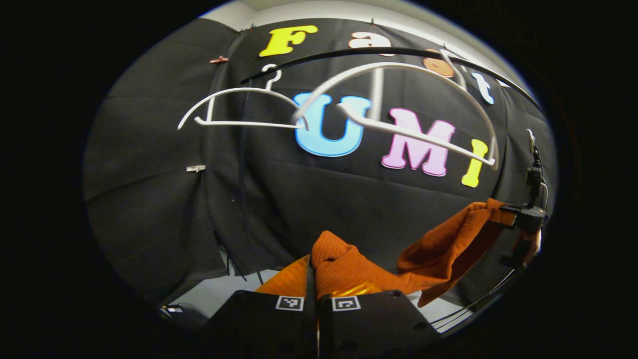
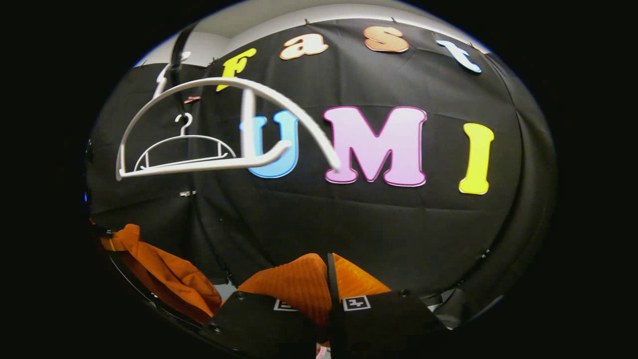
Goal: Grasp the clothes on the hanger with both hands and then place them into the laundry hamper below.
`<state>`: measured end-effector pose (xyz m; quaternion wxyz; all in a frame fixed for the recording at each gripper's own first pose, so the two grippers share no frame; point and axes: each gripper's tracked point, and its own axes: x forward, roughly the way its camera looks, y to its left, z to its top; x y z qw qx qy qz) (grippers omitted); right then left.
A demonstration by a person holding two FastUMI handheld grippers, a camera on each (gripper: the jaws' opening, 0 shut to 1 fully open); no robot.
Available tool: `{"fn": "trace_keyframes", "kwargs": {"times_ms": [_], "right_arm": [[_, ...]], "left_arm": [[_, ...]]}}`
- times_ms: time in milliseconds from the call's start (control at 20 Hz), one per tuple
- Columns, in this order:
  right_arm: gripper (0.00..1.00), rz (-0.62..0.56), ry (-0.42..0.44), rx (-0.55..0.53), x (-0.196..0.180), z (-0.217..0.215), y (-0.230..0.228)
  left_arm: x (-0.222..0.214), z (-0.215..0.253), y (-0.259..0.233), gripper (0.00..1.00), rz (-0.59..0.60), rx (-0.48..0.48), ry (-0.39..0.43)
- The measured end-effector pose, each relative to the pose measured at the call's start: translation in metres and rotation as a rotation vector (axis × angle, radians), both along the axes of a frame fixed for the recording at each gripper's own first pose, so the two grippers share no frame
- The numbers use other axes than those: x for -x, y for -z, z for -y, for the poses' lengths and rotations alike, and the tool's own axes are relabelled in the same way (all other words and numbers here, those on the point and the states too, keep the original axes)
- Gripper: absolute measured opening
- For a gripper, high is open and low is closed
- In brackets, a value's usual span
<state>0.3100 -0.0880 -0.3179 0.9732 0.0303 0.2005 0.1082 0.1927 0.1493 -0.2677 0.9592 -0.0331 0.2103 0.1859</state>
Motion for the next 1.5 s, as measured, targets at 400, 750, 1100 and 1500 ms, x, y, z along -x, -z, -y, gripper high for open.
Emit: {"fn": "trace_keyframes", "kwargs": {"times_ms": [400,750,1100,1500], "right_arm": [[0.19,-0.029,-0.214,-0.179,0.045,-0.1,-0.028],[0.19,-0.134,-0.278,-0.186,0.072,-0.127,0.002],[0.19,-0.267,-0.367,-0.12,0.084,-0.147,0.061],[0.2,-0.627,-0.275,-0.066,0.115,-0.138,0.159]], "left_arm": [[-0.043,0.083,-0.054,0.06,0.134,0.033,0.22],[-0.038,0.089,-0.011,0.06,0.057,0.105,0.229],[-0.046,0.101,0.056,0.06,-0.124,0.174,0.294],[-0.032,0.098,0.157,0.06,-0.436,0.402,0.218]]}}
